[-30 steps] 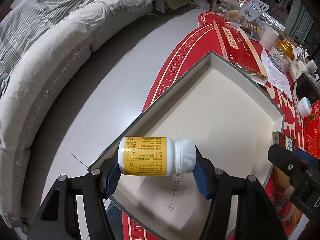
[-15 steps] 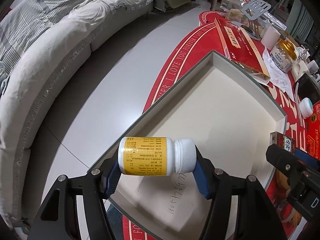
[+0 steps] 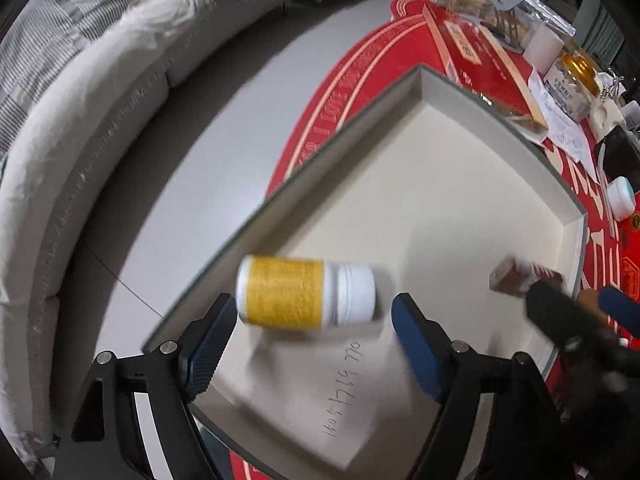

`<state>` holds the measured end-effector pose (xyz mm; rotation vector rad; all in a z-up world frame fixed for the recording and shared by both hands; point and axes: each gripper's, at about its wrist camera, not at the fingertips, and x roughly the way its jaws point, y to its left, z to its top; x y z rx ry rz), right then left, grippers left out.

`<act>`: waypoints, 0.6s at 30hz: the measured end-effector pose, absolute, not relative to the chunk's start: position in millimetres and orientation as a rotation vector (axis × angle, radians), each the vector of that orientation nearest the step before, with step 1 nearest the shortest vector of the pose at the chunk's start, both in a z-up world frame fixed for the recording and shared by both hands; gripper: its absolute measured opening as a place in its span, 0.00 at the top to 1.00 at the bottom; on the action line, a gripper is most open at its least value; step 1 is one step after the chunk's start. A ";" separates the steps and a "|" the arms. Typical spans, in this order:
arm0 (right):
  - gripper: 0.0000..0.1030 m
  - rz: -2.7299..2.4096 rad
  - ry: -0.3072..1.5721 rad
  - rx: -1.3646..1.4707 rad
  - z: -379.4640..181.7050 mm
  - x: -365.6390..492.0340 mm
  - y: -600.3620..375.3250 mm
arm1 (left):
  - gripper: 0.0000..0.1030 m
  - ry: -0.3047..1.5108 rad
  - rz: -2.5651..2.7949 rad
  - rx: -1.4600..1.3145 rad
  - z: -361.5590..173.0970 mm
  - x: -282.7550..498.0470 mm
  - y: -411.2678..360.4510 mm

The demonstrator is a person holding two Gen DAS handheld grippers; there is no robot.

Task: Organize rigid objects
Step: 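Open both grippers to drop the bottle and card box into the tray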

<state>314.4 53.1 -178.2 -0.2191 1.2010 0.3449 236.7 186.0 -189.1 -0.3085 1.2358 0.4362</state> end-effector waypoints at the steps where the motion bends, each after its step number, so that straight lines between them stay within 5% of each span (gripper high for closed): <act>1: 0.02 0.344 1.189 -0.216 -176.2 313.6 51.5 | 0.19 1.239 0.432 -0.314 -189.4 236.3 186.2; 18: 0.02 0.188 1.168 -0.144 -169.0 226.5 -56.9 | 0.11 1.216 0.413 -0.284 -166.3 181.1 154.8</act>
